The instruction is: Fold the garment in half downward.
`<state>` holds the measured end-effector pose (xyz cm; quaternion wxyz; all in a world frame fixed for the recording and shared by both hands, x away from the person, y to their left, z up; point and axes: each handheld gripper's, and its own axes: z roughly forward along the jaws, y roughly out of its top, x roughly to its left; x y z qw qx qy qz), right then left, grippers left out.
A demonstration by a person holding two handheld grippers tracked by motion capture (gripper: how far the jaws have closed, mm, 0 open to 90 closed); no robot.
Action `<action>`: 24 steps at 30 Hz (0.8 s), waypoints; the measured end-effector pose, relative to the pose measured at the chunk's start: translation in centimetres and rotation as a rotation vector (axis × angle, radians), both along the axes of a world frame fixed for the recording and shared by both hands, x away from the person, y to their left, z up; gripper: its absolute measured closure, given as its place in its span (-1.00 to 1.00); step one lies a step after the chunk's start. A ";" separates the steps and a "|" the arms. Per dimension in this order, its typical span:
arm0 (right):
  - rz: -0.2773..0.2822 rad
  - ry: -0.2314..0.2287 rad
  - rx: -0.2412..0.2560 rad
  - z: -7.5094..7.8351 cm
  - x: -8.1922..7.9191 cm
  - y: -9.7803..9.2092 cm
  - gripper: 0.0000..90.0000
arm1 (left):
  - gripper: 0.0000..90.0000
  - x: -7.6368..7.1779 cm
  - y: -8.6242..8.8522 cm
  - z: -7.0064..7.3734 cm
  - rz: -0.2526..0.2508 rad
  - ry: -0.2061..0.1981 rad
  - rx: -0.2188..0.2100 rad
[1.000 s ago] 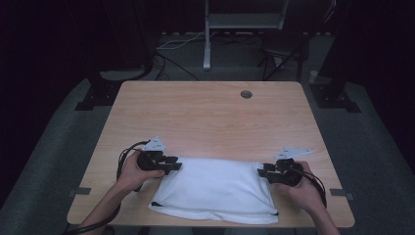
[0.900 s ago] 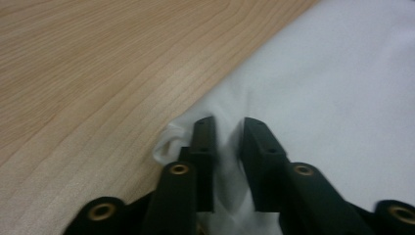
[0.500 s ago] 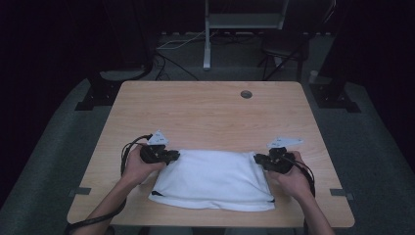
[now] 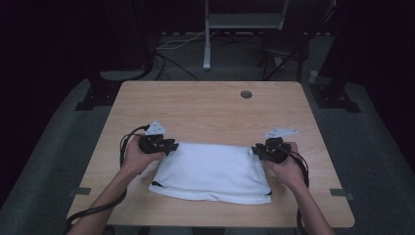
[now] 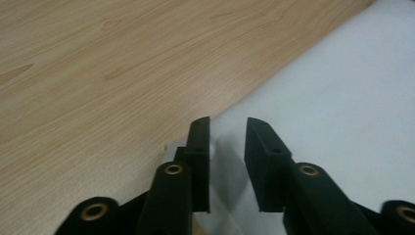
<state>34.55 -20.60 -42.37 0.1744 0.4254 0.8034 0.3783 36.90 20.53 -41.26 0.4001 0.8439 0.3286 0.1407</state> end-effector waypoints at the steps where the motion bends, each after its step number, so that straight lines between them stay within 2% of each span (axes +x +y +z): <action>1: 0.015 -0.004 0.003 0.1 -0.6 -0.2 0.45 | 0.42 -0.4 0.2 0.1 -0.008 0.001 -0.009; 3: 0.036 -0.017 0.013 0.3 -1.8 -0.7 0.39 | 0.33 -1.7 0.8 0.3 -0.040 0.000 -0.011; 6: 0.091 -0.020 0.052 0.4 -4.4 -1.6 0.32 | 0.27 -3.7 1.6 0.4 -0.079 0.002 -0.006; 11: 0.146 0.011 0.086 0.1 -7.7 -2.6 0.30 | 0.23 -7.2 2.6 0.2 -0.132 0.009 -0.007; 15: 0.174 0.033 0.077 -0.3 -9.7 -2.9 0.30 | 0.23 -9.5 3.1 -0.2 -0.156 0.032 -0.035; 18: 0.187 0.062 0.072 -0.7 -10.6 -3.0 0.36 | 0.30 -10.6 3.2 -1.0 -0.168 0.049 -0.027; 20: 0.201 0.089 0.055 -1.1 -11.0 -2.7 0.49 | 0.42 -10.9 3.1 -1.5 -0.167 0.056 -0.019; 24: 0.195 0.099 0.065 -1.5 -11.1 -2.7 0.74 | 0.61 -10.9 2.9 -1.9 -0.152 0.064 -0.013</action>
